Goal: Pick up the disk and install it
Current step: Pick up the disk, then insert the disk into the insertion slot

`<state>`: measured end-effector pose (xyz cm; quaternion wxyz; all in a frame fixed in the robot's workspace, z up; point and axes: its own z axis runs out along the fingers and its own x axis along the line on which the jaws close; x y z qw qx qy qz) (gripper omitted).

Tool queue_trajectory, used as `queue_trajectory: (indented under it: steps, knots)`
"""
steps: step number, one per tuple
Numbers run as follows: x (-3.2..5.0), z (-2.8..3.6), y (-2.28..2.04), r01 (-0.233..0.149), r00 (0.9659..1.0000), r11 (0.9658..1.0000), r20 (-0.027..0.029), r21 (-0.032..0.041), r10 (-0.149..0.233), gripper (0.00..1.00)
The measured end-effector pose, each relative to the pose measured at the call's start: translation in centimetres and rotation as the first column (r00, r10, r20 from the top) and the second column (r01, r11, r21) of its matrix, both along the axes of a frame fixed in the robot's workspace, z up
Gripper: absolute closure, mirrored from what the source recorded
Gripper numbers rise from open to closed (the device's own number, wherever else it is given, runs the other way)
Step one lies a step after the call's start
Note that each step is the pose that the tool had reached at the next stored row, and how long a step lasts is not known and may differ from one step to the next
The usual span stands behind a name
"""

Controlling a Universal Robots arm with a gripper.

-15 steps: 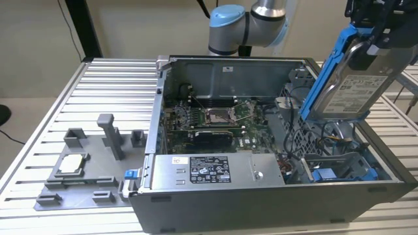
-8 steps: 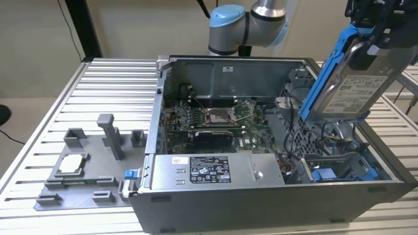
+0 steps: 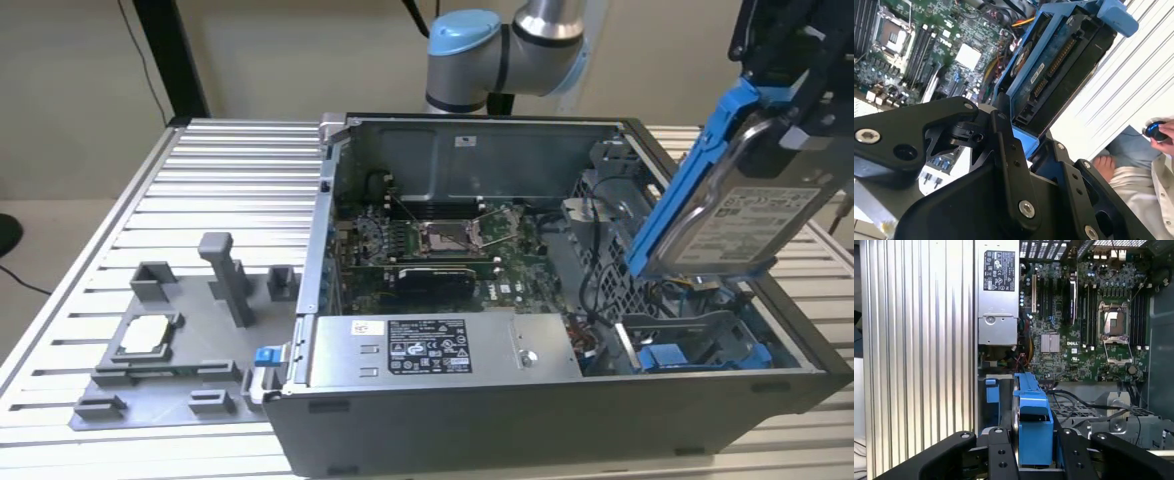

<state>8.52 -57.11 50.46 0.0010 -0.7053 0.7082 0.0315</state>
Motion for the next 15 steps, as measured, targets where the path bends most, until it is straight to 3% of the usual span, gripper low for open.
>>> queue_trajectory:
  steps: [2,3,12,15]
  knots:
    - [0.08,-0.26,-0.73,0.000,1.0000,1.0000,0.0000,0.0003,0.000,1.00]
    - [0.17,-0.41,-0.88,0.000,1.0000,1.0000,0.0003,0.0002,0.000,1.00]
    - [0.78,-2.02,-1.91,0.000,1.0000,1.0000,0.0021,0.0000,0.000,1.00]
    - [0.90,-2.55,-2.05,0.000,1.0000,1.0000,0.0036,-0.0001,0.000,1.00]
